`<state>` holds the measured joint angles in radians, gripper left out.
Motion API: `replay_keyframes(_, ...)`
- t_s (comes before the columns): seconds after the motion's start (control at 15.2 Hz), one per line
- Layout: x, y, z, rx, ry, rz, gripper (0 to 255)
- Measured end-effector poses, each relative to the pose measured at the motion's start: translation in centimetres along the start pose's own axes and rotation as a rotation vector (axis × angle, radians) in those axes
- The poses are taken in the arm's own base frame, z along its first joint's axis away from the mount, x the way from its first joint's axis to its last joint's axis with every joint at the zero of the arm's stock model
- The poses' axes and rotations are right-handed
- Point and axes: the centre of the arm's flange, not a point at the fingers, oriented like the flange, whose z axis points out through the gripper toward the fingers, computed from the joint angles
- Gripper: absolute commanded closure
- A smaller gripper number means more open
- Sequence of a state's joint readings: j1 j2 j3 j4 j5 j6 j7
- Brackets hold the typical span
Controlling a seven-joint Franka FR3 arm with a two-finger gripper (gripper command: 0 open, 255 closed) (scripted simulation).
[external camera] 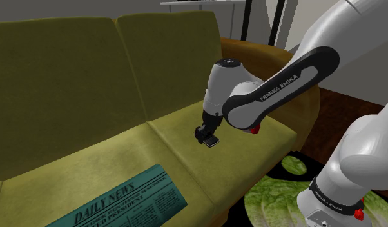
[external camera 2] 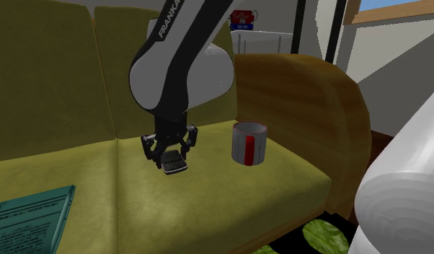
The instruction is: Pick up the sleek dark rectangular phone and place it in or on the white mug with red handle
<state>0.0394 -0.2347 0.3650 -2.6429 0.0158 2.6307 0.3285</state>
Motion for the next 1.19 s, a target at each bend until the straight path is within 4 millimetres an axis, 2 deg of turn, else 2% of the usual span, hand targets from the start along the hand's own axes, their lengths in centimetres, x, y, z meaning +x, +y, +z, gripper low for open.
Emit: replay_keyframes(1.19,2.0,0.0,-9.2,0.000,0.000,0.000,255)
